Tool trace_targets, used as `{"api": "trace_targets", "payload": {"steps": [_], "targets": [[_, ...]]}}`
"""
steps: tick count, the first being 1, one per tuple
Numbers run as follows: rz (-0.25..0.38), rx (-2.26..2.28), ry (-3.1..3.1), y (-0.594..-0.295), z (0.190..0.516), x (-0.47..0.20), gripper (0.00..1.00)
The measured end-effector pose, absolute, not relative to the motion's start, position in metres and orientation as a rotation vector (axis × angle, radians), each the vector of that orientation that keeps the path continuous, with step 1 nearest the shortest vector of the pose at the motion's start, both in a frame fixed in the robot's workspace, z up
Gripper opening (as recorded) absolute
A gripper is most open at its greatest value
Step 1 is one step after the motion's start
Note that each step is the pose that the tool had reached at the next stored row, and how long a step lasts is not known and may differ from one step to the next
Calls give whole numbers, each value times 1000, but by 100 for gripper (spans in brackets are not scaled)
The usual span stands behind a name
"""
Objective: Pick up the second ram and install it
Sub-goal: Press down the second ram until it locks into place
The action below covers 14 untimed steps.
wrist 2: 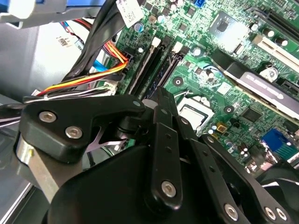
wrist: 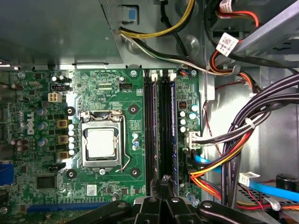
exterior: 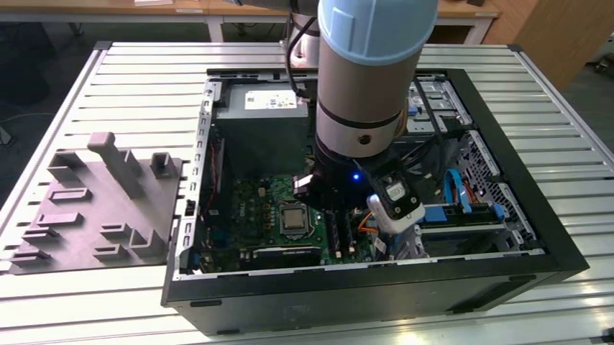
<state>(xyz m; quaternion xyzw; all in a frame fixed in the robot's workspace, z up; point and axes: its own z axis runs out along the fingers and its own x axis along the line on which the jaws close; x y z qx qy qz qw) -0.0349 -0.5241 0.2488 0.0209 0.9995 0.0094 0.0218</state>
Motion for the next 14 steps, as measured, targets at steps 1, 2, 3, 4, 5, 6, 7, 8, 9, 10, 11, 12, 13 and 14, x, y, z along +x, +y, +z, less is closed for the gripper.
{"api": "trace_targets", "payload": {"steps": [1, 2, 3, 4, 5, 6, 7, 8, 9, 10, 11, 12, 13, 14], "targets": [[29, 65, 3097, -524, 248, -35, 10], [29, 65, 3097, -524, 248, -35, 10], [29, 65, 3097, -524, 248, -35, 10], [29, 65, 3097, -524, 248, -35, 10], [29, 65, 3097, -524, 248, -35, 10], [29, 65, 3097, -524, 247, -35, 10], [30, 65, 3097, -524, 246, -35, 10], [29, 65, 3097, -524, 245, -35, 10], [29, 65, 3097, -524, 244, -35, 10], [29, 65, 3097, -524, 244, -35, 10], [29, 65, 3097, -524, 244, -35, 10], [29, 65, 3097, -524, 244, -35, 10], [29, 65, 3097, -524, 243, -35, 10], [29, 65, 3097, -524, 243, -35, 10]]}}
